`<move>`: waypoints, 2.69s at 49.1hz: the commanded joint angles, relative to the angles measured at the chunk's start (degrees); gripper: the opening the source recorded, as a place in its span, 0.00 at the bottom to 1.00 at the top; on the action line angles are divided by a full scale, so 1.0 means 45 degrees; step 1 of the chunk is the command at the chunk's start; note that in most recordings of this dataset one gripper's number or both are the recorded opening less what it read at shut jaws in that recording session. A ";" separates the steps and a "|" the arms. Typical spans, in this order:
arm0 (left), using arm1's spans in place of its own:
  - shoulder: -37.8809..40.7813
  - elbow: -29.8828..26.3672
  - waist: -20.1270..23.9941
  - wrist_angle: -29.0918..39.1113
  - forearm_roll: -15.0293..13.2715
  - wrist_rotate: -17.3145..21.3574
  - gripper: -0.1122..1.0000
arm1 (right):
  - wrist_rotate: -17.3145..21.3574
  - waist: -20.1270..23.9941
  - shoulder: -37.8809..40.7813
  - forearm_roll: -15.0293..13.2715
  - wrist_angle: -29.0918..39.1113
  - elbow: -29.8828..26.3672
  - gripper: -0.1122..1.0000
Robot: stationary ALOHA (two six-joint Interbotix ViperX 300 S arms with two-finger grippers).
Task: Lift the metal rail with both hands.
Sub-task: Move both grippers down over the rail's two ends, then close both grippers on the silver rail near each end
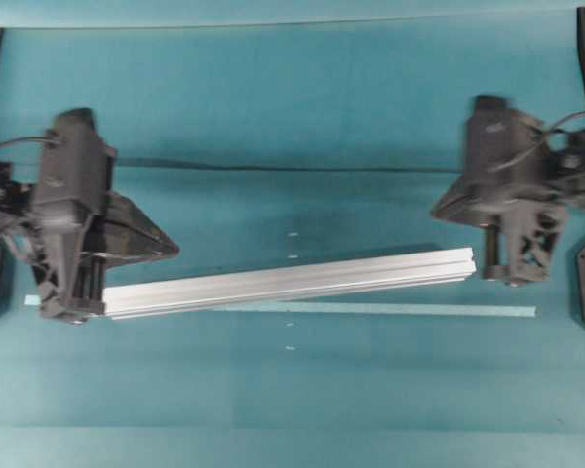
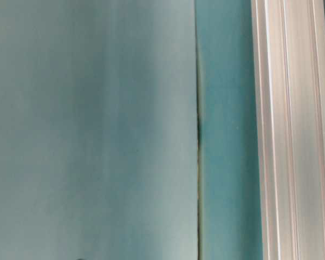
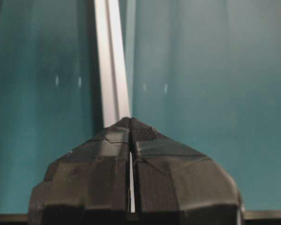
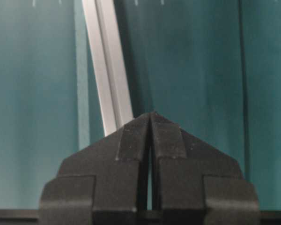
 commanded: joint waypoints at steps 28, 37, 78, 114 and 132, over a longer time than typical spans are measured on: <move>0.1621 -0.1055 -0.0039 0.2344 0.0078 -0.2129 0.14 | -0.2383 -0.0078 0.3145 0.0156 0.1953 -0.1953 0.19; 0.1641 -0.0781 -0.0020 0.2383 0.0078 -0.2852 0.41 | -0.2227 -0.0137 0.3184 0.0352 0.1660 -0.1934 0.40; 0.3066 0.0449 -0.0195 0.1191 0.0078 -0.2988 0.99 | -0.2051 0.0156 0.3965 0.0430 -0.0820 -0.0098 0.99; 0.5059 0.1367 -0.0156 -0.0996 0.0117 -0.2422 0.99 | -0.2051 0.0332 0.5371 0.0879 -0.3262 0.0996 0.99; 0.5879 0.1719 -0.0156 -0.2148 0.0117 -0.2422 0.99 | -0.2051 0.0313 0.6035 0.0879 -0.4297 0.1484 0.99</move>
